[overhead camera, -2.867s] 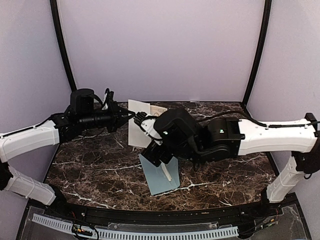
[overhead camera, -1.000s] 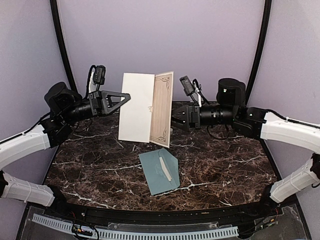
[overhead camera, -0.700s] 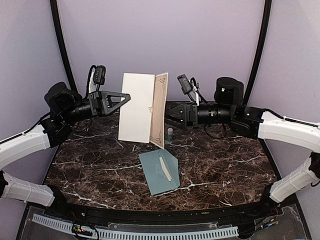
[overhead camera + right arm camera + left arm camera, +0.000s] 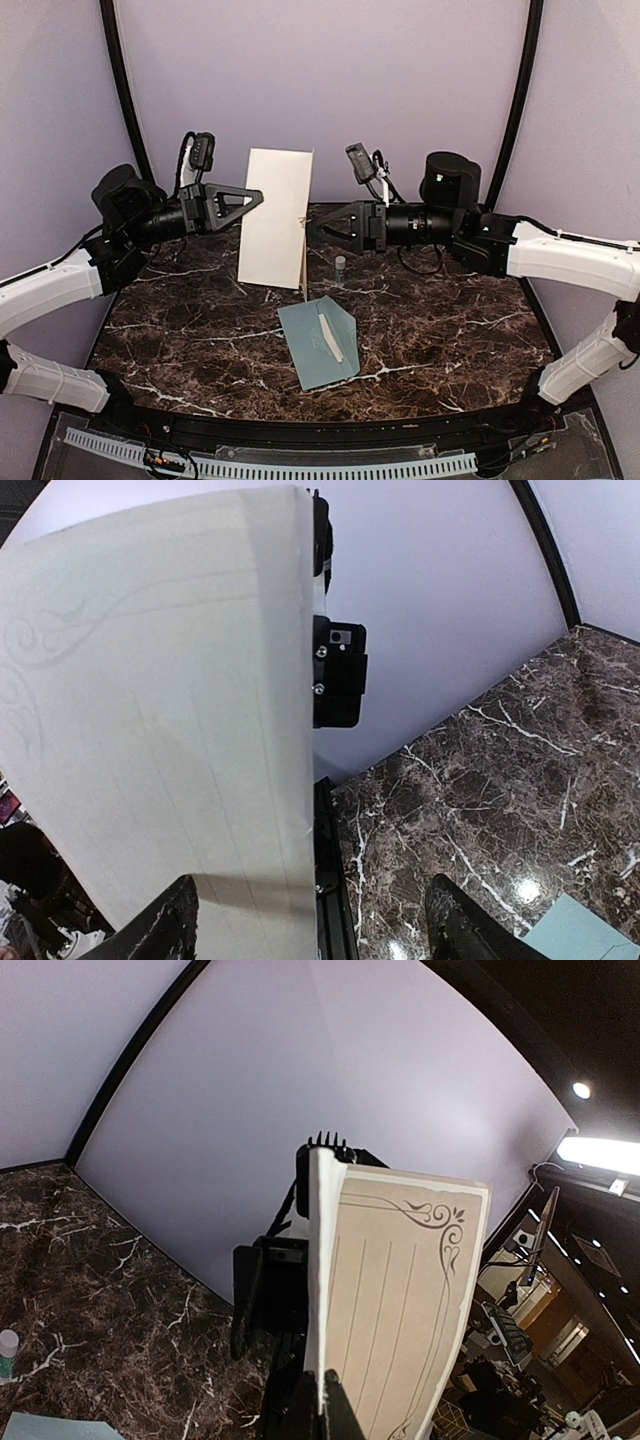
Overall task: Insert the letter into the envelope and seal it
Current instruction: Fold the letter.
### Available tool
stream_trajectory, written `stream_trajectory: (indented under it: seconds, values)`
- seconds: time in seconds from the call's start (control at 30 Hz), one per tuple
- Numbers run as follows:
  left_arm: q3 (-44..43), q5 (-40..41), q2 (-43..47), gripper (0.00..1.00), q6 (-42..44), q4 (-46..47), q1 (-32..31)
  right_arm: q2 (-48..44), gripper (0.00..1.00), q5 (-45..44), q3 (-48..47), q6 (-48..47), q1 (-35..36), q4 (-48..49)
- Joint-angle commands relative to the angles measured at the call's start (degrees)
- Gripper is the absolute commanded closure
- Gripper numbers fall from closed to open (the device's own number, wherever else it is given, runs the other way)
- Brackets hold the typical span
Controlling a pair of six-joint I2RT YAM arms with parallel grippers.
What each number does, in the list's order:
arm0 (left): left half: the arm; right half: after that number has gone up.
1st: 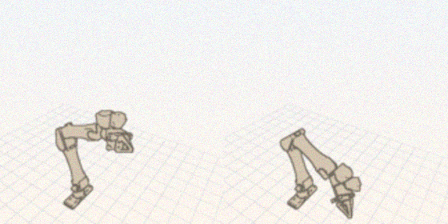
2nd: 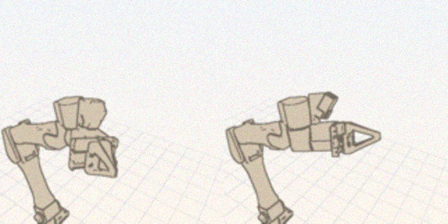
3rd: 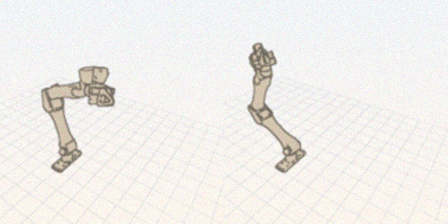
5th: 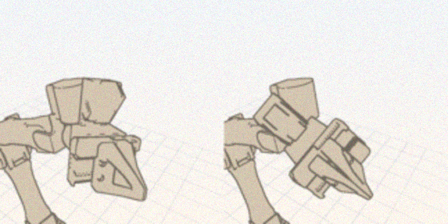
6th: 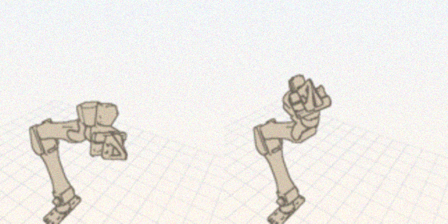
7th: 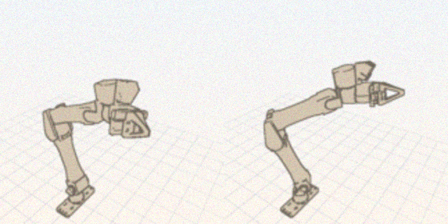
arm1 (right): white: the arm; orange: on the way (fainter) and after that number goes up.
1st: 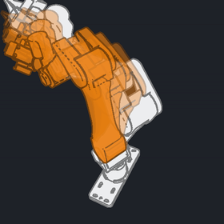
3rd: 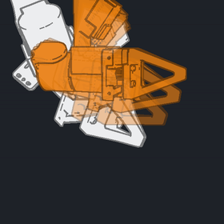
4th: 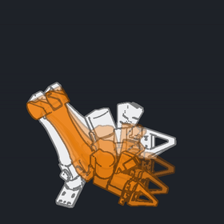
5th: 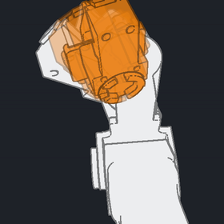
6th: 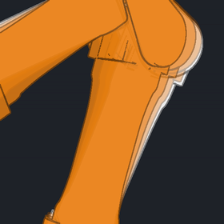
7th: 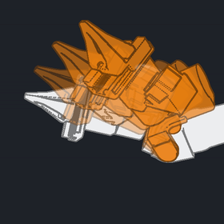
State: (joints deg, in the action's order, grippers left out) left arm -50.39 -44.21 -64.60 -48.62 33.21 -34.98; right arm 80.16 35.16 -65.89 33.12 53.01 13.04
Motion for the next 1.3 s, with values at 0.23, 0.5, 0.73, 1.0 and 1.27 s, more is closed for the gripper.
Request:
stream_trajectory:
  seconds: [0.23,0.5,0.73,1.0,1.27]
  values:
    - [1.41,-1.58,0.48,1.00,0.46,2.73,-0.12,2.70,0.36,0.53,-3.13,1.95,1.08,6.01]
    - [1.82,-1.80,0.40,1.00,0.03,3.87,-0.41,3.38,0.65,0.54,-3.52,2.49,1.55,7.41]
    - [1.79,-2.75,-0.29,1.00,-0.63,4.94,-0.74,4.19,0.67,1.25,-4.30,2.59,2.09,8.27]
    - [1.87,-3.15,-1.02,1.00,-1.18,5.68,-1.42,4.74,0.78,1.67,-4.94,2.49,2.34,8.64]
    - [1.72,-3.54,-2.15,1.00,-1.67,7.02,-2.20,4.83,0.85,1.37,-5.30,2.60,2.62,9.09]
